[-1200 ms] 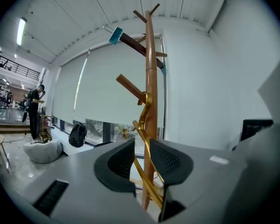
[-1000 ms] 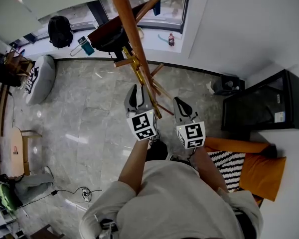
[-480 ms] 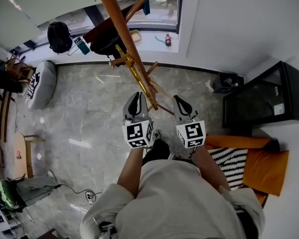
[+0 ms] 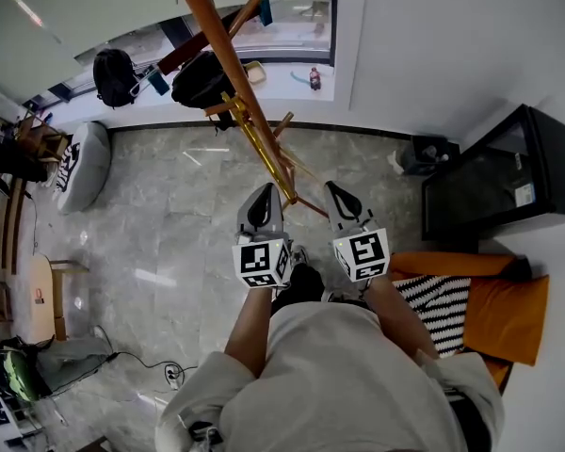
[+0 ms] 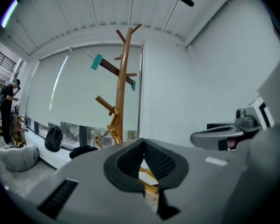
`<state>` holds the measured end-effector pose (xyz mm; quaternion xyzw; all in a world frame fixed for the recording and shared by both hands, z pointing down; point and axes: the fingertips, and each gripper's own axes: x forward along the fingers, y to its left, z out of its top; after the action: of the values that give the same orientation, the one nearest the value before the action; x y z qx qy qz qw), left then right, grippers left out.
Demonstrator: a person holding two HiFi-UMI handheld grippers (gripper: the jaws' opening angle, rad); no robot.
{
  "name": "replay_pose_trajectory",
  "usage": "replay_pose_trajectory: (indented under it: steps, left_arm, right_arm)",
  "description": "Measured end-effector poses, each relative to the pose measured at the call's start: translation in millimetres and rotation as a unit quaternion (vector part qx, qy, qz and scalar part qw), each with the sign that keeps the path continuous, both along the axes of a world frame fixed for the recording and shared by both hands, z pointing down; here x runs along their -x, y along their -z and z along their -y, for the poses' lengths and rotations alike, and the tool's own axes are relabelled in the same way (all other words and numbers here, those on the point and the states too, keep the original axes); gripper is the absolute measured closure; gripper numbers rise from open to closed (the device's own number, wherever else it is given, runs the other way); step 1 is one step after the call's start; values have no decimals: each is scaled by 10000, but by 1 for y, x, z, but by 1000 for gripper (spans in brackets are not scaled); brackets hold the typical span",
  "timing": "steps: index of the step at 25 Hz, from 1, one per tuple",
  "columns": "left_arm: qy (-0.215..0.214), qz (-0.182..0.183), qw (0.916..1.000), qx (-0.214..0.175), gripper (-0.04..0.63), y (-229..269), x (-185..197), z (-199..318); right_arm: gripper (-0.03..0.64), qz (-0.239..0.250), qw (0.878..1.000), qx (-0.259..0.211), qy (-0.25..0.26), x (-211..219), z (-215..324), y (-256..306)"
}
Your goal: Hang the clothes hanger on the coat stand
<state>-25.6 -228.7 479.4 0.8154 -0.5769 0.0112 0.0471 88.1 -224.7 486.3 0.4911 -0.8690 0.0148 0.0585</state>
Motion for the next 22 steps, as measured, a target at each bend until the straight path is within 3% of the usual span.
replay_pose_trajectory:
  steps: [16,22]
  left_arm:
    - [169,110,9997,-116,586,15,-16,-90]
    - [228,79,9997,22,586,12,-12,-130]
  right_arm:
    - [612,-99,9987,-424,274,-16,-74,28]
    - [612,-12,9985,-405,378,-8,-109,26]
